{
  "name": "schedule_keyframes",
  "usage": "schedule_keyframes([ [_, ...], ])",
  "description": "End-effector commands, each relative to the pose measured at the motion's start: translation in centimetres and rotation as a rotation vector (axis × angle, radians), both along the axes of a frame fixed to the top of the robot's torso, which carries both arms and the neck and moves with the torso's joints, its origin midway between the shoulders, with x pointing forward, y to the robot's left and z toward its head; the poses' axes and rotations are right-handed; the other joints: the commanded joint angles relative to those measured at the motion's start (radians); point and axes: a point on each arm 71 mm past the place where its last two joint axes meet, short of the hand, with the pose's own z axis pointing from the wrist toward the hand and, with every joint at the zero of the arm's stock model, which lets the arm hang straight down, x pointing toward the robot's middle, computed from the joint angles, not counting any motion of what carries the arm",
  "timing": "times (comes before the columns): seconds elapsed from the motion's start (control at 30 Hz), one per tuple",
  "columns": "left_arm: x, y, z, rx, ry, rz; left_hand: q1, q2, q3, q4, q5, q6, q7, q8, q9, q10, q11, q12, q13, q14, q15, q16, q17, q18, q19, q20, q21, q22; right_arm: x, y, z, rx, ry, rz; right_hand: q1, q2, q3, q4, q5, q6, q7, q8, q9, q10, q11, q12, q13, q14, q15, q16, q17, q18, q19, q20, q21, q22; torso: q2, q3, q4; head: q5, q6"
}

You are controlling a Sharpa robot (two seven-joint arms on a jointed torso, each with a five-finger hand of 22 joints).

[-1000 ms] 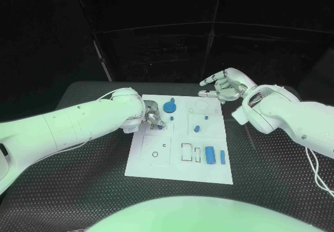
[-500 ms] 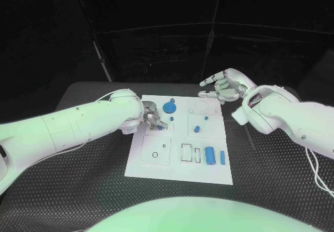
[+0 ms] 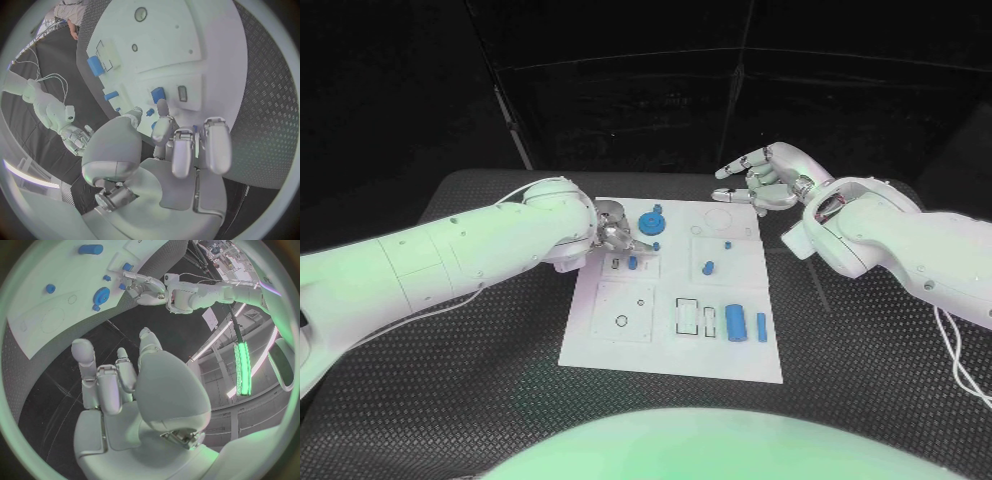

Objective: Assemble the parts on the task board

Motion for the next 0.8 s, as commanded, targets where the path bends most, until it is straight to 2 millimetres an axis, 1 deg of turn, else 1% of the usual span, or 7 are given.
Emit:
schedule_keyframes([
  [0.03,0.1,0.2,0.7,-0.010,-0.012,0.004,0.003,0.012,-0.014,-0.001,-0.002,-0.004,-0.001,0.002,-0.001,-0.006,-0.003,-0.003,-0.009,0.105,-0.007,0.003,0.263,-0.010,-0.002,-0.004,-0.008,0.008,0.0,0.1,0.2,0.001,-0.015,0.007,-0.009,0.001,-0.006,0.000,-0.003,-0.002,0.004,0.002,-0.001,-0.005,0.001,-0.004,-0.001,0.049,-0.005,-0.007,0.008,0.009,-0.007,-0.004,-0.005,-0.001,0.000,0.0010,-0.0007,0.002,-0.001],
  [0.17,0.4,1.2,2.2,0.000,0.009,-0.014,0.051,0.023,-0.060,-0.003,-0.002,-0.052,0.017,-0.027,-0.014,-0.055,0.012,-0.064,-0.082,0.105,0.002,0.003,0.263,0.001,-0.030,0.003,-0.046,-0.041,0.1,0.0,0.1,-0.001,-0.013,0.005,-0.010,0.002,-0.007,0.000,-0.004,-0.002,0.004,0.002,-0.001,-0.005,0.002,-0.004,-0.001,0.049,-0.005,-0.007,0.008,0.010,-0.007,-0.004,-0.005,-0.001,0.000,0.0006,0.0005,-0.001,0.000],
  [0.3,1.5,2.5,3.8,0.019,0.009,-0.009,0.079,0.041,-0.109,-0.002,-0.003,-0.119,0.053,-0.104,-0.062,-0.110,0.041,-0.132,-0.161,0.105,0.026,0.003,0.263,0.007,-0.050,0.022,-0.075,-0.074,0.2,-0.1,0.1,-0.002,-0.012,0.003,-0.010,0.002,-0.007,0.000,-0.004,-0.002,0.004,0.002,-0.001,-0.005,0.002,-0.004,-0.001,0.049,-0.005,-0.007,0.008,0.010,-0.007,-0.004,-0.005,-0.001,-0.001,-0.0004,0.0013,-0.001,0.002],
  [0.37,2.2,3.0,4.5,0.024,0.002,0.003,0.091,0.046,-0.123,-0.002,-0.002,-0.137,0.066,-0.135,-0.084,-0.121,0.051,-0.145,-0.178,0.105,0.034,0.003,0.263,0.008,-0.054,0.030,-0.081,-0.080,0.2,-0.1,0.0,-0.003,-0.011,0.002,-0.010,0.002,-0.007,0.000,-0.005,-0.002,0.004,0.002,-0.001,-0.004,0.002,-0.002,0.001,0.049,-0.005,-0.006,0.010,0.009,-0.006,-0.003,-0.004,0.000,0.000,-0.0004,0.0012,-0.001,0.003],
  [0.5,4.2,3.6,5.5,0.029,-0.020,0.045,0.131,0.056,-0.156,-0.003,-0.002,-0.142,0.081,-0.188,-0.132,-0.135,0.064,-0.160,-0.202,0.105,0.048,0.003,0.263,0.013,-0.061,0.045,-0.095,-0.093,0.3,-0.1,0.0,-0.003,-0.010,0.002,-0.010,0.002,-0.007,0.000,-0.005,-0.002,0.004,0.002,-0.001,-0.004,0.002,-0.002,0.001,0.049,-0.005,-0.006,0.010,0.009,-0.006,-0.003,-0.004,0.000,0.001,0.0010,-0.0009,0.003,0.006],
  [0.67,6.0,3.9,5.6,0.041,-0.023,0.087,0.140,0.064,-0.189,-0.002,-0.003,-0.104,0.076,-0.196,-0.154,-0.144,0.063,-0.171,-0.221,0.105,0.047,0.003,0.263,0.015,-0.062,0.048,-0.098,-0.094,0.3,0.1,-0.1,-0.003,-0.009,0.004,-0.010,0.002,-0.007,0.001,-0.005,-0.002,0.004,0.002,-0.001,-0.004,0.002,-0.002,0.001,0.049,-0.005,-0.006,0.010,0.009,-0.006,-0.003,-0.005,0.000,0.003,-0.0008,-0.0022,0.007,0.007],
  [0.8,6.9,4.0,5.2,0.060,-0.005,0.105,0.141,0.067,-0.208,-0.002,-0.003,-0.085,0.072,-0.197,-0.163,-0.141,0.060,-0.168,-0.222,0.105,0.044,0.003,0.263,0.014,-0.059,0.046,-0.096,-0.090,0.3,0.2,-0.1,-0.002,-0.008,0.005,-0.010,0.004,-0.007,0.001,-0.004,-0.002,0.004,0.002,-0.001,-0.004,0.002,-0.002,0.001,0.049,-0.005,-0.006,0.010,0.009,-0.006,-0.003,-0.005,0.000,0.002,0.0005,-0.0013,0.009,0.004],
])
